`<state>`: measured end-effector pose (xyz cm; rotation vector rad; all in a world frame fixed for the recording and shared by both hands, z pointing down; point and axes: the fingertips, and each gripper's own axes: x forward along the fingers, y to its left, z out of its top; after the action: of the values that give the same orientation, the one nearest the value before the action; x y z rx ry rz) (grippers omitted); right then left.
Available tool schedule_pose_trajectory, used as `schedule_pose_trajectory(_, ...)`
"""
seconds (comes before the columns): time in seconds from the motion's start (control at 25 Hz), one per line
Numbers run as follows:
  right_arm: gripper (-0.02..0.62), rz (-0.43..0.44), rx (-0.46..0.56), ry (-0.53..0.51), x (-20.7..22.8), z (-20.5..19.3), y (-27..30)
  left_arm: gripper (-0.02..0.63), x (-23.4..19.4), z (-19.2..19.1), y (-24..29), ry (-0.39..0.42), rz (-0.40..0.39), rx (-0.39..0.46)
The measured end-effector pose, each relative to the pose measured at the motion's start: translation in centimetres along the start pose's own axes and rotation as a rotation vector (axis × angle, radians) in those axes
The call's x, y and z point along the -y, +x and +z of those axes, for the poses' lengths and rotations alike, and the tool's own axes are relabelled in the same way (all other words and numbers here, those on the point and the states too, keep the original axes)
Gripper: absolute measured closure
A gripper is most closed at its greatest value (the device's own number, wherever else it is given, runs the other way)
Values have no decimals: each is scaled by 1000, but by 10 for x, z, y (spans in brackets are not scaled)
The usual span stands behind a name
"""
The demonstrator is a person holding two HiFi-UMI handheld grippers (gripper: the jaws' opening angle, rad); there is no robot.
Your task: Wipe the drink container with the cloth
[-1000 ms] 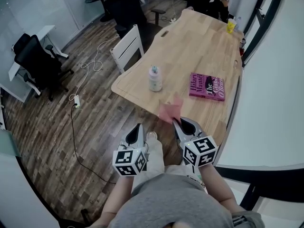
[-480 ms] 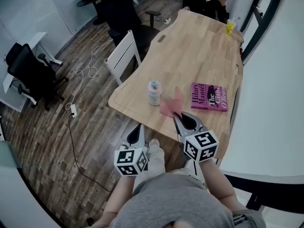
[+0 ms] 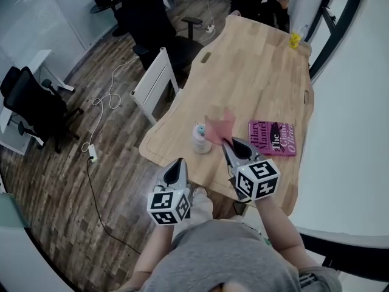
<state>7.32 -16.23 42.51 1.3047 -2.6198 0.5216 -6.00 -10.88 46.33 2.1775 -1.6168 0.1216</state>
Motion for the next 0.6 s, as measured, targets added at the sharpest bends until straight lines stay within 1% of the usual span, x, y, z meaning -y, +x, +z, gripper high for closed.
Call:
schedule_pose_trajectory(0.16, 561, -13, -13, 20, 14, 5, 26, 606, -11, 8, 21, 5, -14, -8)
schedule_pose_trajectory(0.32, 561, -22, -42, 18, 24, 5, 47, 606, -18, 15, 38, 6, -26, -16)
schedule_pose_trajectory(0.6, 561, -18, -109, 34, 38, -9, 80, 606, -30, 18, 62, 4, -37, -39)
